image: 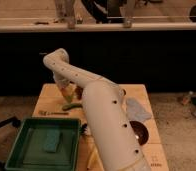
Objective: Place apple in plastic cup
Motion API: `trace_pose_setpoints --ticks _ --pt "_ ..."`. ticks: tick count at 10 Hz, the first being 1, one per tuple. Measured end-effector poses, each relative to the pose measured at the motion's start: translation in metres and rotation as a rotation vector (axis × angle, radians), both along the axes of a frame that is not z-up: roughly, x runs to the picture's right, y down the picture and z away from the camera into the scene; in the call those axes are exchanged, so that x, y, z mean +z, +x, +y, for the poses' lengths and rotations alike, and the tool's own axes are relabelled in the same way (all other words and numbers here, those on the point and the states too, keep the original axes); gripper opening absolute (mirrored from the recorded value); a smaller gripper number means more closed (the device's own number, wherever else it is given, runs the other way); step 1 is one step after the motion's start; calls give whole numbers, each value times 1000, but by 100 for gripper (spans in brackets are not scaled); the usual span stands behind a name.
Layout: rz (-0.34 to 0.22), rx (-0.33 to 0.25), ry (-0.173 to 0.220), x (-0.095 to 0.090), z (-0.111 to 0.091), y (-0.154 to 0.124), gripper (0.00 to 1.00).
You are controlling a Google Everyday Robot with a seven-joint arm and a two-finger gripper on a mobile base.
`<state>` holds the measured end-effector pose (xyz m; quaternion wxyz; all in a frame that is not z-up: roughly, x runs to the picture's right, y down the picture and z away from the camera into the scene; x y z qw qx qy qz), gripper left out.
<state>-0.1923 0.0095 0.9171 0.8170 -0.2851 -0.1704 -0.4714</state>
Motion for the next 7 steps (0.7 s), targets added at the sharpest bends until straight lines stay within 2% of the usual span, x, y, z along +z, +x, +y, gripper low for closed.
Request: trace_pose_setpoints --ticks 3,7 --pt "0 0 0 0 0 0 78" --pt "0 0 0 0 0 0 80"
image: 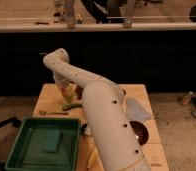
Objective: Place apple in plastic cup
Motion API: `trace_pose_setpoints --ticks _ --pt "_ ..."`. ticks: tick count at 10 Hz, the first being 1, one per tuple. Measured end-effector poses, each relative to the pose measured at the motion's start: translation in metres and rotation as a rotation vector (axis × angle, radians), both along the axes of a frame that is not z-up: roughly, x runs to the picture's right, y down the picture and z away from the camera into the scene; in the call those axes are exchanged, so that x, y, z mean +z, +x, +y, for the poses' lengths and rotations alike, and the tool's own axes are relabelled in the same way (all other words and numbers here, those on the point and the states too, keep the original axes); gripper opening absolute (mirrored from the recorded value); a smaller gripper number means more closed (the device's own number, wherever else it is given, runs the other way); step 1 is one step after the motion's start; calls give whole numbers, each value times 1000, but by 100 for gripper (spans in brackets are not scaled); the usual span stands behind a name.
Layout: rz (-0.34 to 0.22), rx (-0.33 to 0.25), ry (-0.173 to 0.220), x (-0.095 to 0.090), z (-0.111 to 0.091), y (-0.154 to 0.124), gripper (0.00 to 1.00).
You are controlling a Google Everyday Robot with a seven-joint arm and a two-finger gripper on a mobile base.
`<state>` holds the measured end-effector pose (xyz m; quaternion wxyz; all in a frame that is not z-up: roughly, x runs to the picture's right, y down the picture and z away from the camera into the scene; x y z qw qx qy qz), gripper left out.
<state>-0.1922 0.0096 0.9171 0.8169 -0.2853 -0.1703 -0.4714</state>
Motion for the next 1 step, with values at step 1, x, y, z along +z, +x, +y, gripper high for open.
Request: trace_pose_setpoints --ticks 1 --pt "0 0 0 0 0 0 80"
